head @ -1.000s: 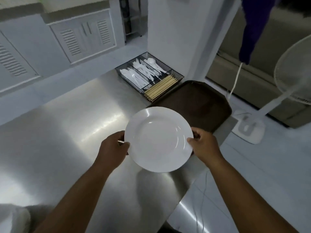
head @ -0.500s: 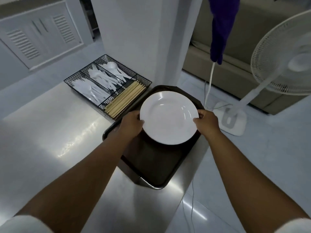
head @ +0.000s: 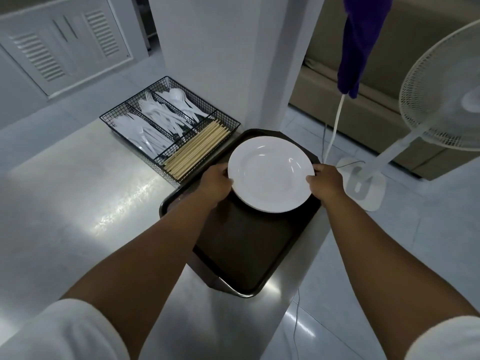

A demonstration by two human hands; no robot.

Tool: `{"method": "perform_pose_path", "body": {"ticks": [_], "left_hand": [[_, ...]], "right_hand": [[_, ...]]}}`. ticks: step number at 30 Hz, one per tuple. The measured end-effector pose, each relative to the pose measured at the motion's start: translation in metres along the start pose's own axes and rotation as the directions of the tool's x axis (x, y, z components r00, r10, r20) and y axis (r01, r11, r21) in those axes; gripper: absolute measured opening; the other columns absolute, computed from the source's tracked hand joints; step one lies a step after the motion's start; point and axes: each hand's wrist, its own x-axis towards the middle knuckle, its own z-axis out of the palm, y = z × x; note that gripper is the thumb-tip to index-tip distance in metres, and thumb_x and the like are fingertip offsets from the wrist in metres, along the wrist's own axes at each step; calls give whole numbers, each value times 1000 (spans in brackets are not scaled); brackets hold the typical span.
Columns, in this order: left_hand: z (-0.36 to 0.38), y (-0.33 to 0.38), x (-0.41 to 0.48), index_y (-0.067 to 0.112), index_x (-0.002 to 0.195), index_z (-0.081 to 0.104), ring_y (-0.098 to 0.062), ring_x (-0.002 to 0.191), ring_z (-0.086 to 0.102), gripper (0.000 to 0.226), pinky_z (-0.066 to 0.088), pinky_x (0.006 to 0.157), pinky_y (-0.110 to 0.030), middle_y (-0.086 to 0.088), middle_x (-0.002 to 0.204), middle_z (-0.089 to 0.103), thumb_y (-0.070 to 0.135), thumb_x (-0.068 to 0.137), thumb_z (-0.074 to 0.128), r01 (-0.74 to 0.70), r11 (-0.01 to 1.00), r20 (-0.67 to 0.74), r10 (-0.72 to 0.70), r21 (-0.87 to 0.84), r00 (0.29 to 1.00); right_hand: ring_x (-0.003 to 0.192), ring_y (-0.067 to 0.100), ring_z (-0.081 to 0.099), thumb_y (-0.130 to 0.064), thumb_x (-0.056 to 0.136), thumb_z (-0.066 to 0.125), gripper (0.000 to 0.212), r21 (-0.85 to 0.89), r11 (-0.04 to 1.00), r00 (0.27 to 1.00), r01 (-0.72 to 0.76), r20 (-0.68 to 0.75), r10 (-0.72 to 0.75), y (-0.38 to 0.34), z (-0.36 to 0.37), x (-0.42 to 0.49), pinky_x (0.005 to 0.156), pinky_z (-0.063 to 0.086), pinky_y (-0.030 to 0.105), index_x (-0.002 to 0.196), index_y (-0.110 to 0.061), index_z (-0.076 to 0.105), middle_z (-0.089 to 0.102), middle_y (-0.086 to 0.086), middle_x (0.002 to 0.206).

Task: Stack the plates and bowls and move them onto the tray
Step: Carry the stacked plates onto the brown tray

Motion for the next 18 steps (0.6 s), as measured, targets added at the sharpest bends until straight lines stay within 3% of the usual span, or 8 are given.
{"method": "perform_pose_path", "body": {"ticks": [5, 8, 13, 16, 18], "left_hand": [[1, 1, -20, 7, 131, 55, -23, 121, 55, 40, 39, 102, -28, -9, 129, 62, 7, 91, 57, -1, 1000, -61, 2, 4, 998], [-12, -2, -39, 7, 137, 49, -23, 127, 51, 48, 35, 105, -29, -8, 135, 58, 17, 92, 60, 1, 1000, -143, 0, 7, 990], [-59, -25, -109, 18, 132, 55, -13, 107, 60, 46, 48, 100, -35, 6, 113, 64, 26, 87, 65, -80, 994, -265, 56, -80, 963], [-101, -58, -176, 18, 127, 59, -14, 91, 64, 41, 55, 86, -35, 2, 112, 66, 21, 86, 68, -122, 977, -353, 53, -177, 934], [-131, -88, -226, 19, 126, 60, -7, 80, 64, 40, 51, 75, -25, 3, 113, 67, 21, 86, 68, -125, 975, -431, 36, -181, 902]], "right_hand": [[104, 32, 63, -15, 90, 55, 25, -69, 997, 998, 44, -49, -47, 3, 3, -10, 78, 40, 24, 110, -6, 67, 70, 15, 112], [113, 35, 59, -18, 92, 56, 30, -105, 989, 984, 106, -133, -120, -6, 2, -30, 93, 45, 35, 117, -3, 62, 63, 18, 121], [116, 29, 59, -20, 90, 62, 39, -68, 943, 914, 325, -234, -332, -37, 13, -97, 100, 46, 37, 128, -9, 60, 62, 14, 127], [112, 23, 61, -16, 90, 64, 36, 37, 906, 897, 422, -164, -411, -62, 36, -168, 94, 46, 29, 125, -9, 62, 65, 10, 122], [108, 19, 62, -15, 90, 65, 34, 90, 882, 886, 462, -86, -455, -77, 59, -219, 91, 44, 24, 123, -10, 63, 67, 7, 119]]}}
